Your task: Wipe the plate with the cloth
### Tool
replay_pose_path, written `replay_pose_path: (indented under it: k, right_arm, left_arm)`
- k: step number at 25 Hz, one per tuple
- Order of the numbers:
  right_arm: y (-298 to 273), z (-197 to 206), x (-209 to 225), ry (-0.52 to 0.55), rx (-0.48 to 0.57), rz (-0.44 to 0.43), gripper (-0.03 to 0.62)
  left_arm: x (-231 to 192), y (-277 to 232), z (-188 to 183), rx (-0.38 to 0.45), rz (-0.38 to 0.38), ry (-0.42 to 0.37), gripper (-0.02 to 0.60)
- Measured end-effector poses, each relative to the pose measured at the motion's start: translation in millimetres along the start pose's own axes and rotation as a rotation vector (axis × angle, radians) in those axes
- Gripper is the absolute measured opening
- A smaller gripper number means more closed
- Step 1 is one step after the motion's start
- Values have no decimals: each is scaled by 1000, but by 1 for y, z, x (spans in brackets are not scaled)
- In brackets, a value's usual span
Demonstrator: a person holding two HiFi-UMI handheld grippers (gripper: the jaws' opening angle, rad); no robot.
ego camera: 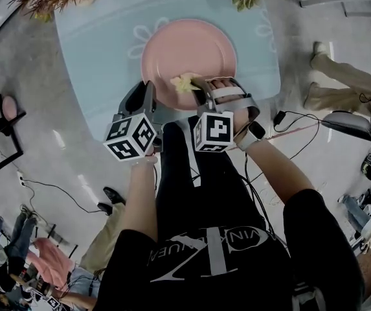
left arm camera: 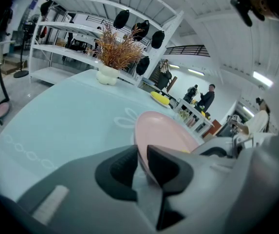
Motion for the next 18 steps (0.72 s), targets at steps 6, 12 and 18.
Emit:
replay_pose_path:
  k: [6, 12, 18]
  right_arm:
    - [-11, -26, 4, 8, 61, -19, 37]
    - [-28, -34, 31, -14, 75, 21, 37]
    - [-40, -25, 61, -24, 41, 76, 37]
  left_arm:
    - [0, 0, 0, 4, -3, 1, 0]
    - [2, 0, 0, 5, -3, -5, 0]
    - [2, 2, 0, 2, -8, -4, 0]
Point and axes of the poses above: the fingertips, and each gripper's own axes: y backward along the fingers, x to its right, z out of its underside, the point moved 7 cm from there along y, backward along the fingers, and after that the axes turned 1 degree about x, right-handed, at the moved point
